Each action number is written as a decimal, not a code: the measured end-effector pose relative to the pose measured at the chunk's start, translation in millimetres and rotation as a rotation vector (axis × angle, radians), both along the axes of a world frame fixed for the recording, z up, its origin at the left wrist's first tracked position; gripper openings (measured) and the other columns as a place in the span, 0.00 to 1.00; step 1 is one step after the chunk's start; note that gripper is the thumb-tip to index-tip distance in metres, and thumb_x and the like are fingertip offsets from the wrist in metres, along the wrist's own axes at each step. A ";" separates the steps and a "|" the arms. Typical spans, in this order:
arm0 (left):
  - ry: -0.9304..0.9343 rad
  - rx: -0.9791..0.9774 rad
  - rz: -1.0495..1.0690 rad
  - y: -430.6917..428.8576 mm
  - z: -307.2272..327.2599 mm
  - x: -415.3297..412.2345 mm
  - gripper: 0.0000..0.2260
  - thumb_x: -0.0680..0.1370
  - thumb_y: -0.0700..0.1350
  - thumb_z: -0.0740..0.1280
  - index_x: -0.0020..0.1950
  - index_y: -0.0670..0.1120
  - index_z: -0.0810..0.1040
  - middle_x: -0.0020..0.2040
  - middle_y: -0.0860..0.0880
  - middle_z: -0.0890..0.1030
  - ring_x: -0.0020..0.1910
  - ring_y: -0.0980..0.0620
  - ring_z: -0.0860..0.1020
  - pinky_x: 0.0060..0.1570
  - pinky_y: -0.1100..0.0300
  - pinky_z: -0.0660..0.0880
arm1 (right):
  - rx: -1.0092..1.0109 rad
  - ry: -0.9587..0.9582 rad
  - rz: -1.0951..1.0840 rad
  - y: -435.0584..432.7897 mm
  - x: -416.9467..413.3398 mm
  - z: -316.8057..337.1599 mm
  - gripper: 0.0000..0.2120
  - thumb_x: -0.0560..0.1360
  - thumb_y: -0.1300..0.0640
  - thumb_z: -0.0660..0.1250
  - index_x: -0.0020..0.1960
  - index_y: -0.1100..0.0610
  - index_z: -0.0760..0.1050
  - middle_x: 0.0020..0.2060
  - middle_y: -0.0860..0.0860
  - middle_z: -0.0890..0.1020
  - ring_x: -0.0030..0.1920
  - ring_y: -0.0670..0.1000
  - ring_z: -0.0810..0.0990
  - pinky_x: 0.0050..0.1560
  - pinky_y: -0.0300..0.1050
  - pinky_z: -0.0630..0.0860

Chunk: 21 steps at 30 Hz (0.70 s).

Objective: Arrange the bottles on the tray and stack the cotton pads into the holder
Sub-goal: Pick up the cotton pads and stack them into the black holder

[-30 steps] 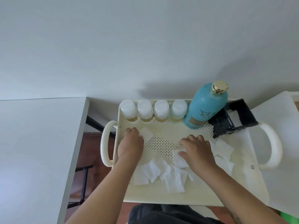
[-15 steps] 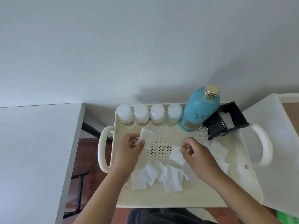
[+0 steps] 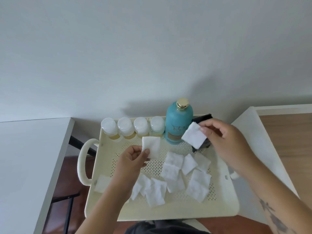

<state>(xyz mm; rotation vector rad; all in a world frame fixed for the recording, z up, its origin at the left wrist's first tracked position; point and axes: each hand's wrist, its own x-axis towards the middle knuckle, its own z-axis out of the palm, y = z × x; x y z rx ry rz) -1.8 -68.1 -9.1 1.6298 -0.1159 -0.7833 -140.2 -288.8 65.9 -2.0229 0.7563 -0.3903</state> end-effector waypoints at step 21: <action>-0.039 0.049 0.096 -38.6 3.3 -58.7 0.05 0.77 0.43 0.71 0.48 0.42 0.80 0.41 0.48 0.86 0.40 0.54 0.83 0.46 0.54 0.77 | -0.464 0.152 0.382 -92.4 9.7 -46.8 0.13 0.71 0.40 0.67 0.50 0.47 0.78 0.66 0.46 0.72 0.68 0.50 0.64 0.61 0.45 0.65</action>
